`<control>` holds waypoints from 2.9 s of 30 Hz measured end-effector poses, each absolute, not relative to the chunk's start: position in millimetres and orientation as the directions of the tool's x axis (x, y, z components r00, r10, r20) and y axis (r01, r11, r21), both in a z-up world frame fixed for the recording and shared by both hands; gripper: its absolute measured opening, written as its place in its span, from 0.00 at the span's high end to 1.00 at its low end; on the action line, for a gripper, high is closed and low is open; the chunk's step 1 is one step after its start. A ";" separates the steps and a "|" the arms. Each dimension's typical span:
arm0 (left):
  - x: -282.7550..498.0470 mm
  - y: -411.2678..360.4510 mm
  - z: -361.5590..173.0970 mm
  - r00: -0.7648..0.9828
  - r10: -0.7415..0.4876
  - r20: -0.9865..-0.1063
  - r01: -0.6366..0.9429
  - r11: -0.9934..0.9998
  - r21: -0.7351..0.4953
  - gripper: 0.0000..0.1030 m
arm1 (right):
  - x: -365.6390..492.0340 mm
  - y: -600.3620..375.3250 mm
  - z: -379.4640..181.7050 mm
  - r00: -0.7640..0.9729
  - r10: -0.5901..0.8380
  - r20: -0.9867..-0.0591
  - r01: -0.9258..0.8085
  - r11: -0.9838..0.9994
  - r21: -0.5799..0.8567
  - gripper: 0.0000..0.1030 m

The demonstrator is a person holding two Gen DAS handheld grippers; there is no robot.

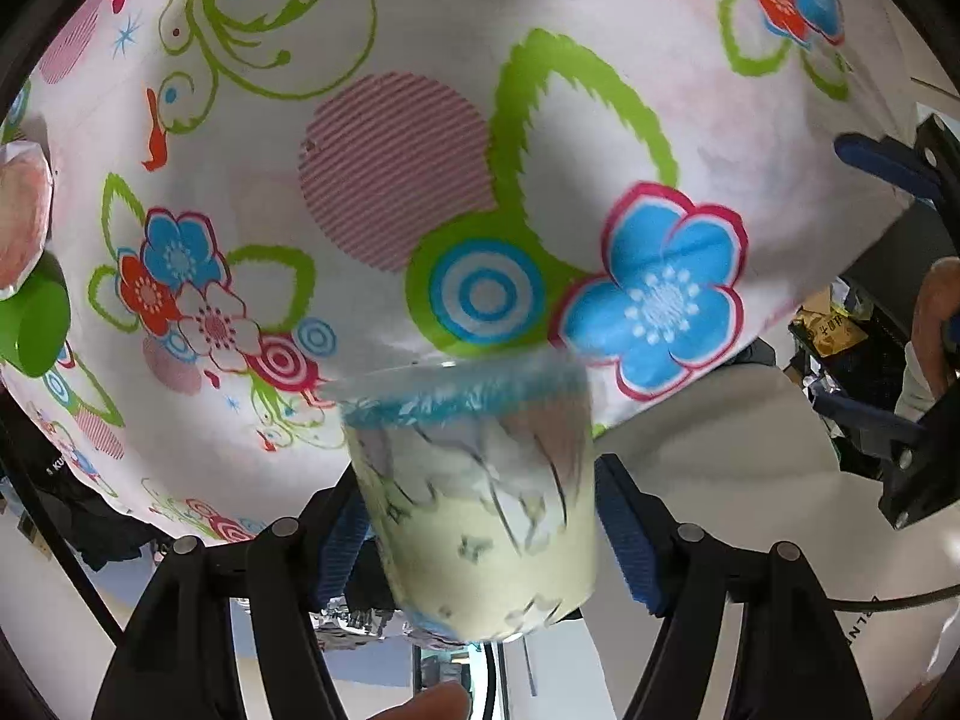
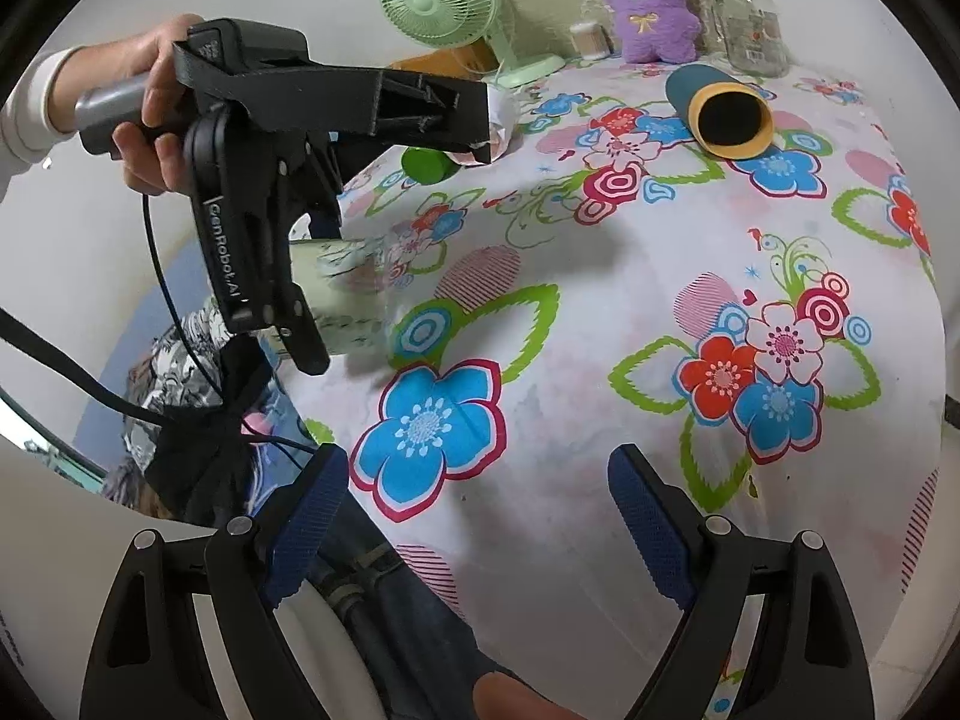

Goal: Flip cup upside down
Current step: 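Carry the cup away from the right gripper with the left gripper, then rotate the left gripper to turn the cup rim-down, then lower the inverted cup onto the tablecloth and open the left gripper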

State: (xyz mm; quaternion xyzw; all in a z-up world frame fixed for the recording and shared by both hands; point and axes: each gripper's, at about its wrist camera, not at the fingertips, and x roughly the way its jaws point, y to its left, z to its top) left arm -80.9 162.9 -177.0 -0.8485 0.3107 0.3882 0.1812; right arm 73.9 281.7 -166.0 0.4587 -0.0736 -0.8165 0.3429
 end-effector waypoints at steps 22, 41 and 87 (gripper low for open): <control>-63.1 92.2 -121.9 0.298 -0.137 -0.945 -0.580 -0.812 -0.065 0.01 | 67.3 279.5 -157.4 -0.383 -0.605 -0.698 0.486 -0.775 0.404 0.13; -38.4 80.7 -136.5 0.018 -0.119 -0.993 -0.676 -0.733 0.075 0.44 | 70.8 252.8 -156.4 -0.371 -0.579 -0.726 0.467 -0.792 0.393 0.13; -84.3 199.4 -155.8 0.237 -0.649 -0.723 -0.824 -0.528 0.204 0.13 | 61.9 256.6 -173.4 -0.415 -0.665 -0.621 0.455 -0.743 0.491 0.13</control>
